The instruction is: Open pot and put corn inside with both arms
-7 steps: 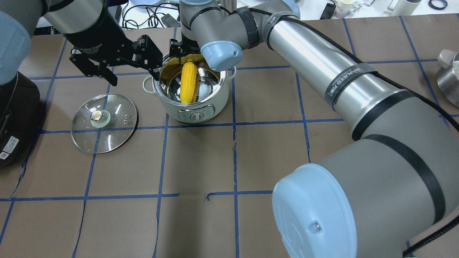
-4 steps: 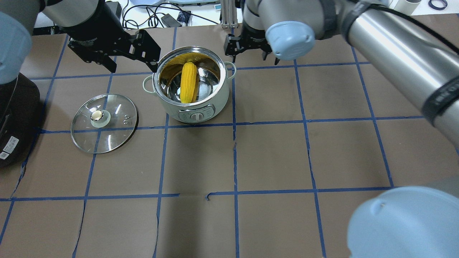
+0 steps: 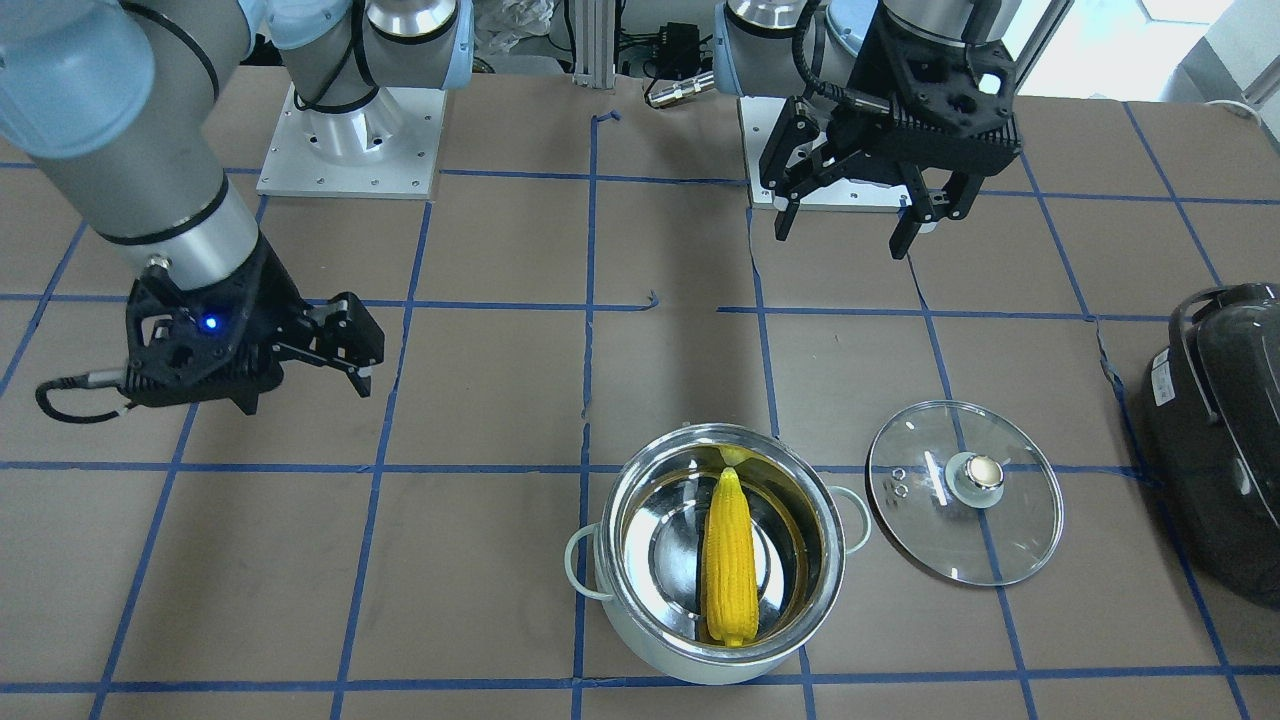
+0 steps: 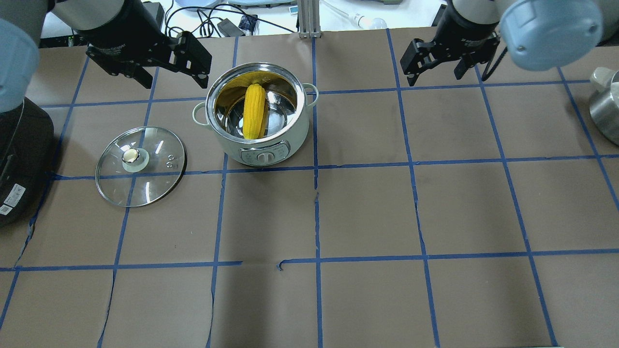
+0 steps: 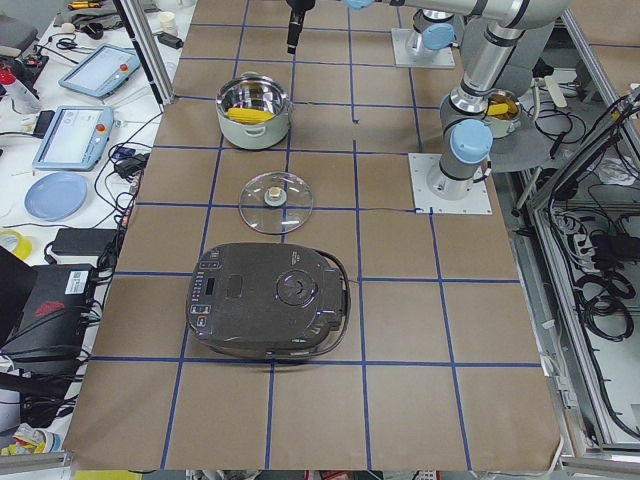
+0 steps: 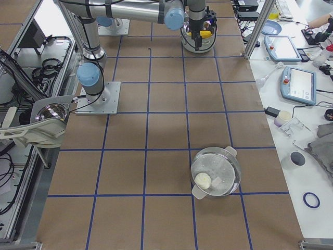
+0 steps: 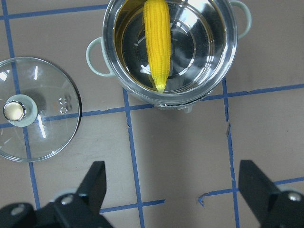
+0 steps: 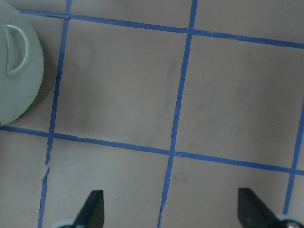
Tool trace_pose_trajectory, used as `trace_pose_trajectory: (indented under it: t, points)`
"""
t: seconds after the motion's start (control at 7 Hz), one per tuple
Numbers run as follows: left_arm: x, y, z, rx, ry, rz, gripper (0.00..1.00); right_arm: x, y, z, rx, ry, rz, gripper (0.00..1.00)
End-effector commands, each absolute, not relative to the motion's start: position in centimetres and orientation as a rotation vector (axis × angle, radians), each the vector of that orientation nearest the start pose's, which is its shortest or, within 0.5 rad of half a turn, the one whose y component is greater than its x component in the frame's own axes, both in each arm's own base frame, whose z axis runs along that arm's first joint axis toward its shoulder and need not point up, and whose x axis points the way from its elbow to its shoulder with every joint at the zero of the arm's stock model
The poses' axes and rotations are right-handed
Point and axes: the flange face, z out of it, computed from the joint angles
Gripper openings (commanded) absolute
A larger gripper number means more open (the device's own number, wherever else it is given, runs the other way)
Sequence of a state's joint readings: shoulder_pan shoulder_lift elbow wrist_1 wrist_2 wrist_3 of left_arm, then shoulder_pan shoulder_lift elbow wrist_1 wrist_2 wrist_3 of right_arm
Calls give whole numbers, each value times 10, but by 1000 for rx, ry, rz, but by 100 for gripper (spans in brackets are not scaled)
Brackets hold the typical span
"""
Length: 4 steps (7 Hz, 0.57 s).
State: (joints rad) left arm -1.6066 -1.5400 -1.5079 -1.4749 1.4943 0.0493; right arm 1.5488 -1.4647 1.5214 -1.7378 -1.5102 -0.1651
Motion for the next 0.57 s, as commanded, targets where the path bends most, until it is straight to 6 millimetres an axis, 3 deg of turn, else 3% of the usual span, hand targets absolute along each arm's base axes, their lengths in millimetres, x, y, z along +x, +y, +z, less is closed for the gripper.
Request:
trace_pose_trajectory:
  t: [0.0, 0.14, 0.43]
  points:
    - [-151, -488, 549, 130, 3188, -313, 100, 139, -518, 510, -165, 3092, -151, 100]
    - [-151, -487, 548, 130, 3187, -308, 100, 155, -511, 514, -152, 3139, -140, 100]
    - [-151, -484, 537, 125, 3192, -289, 100, 154, -508, 511, -154, 3176, -119, 100]
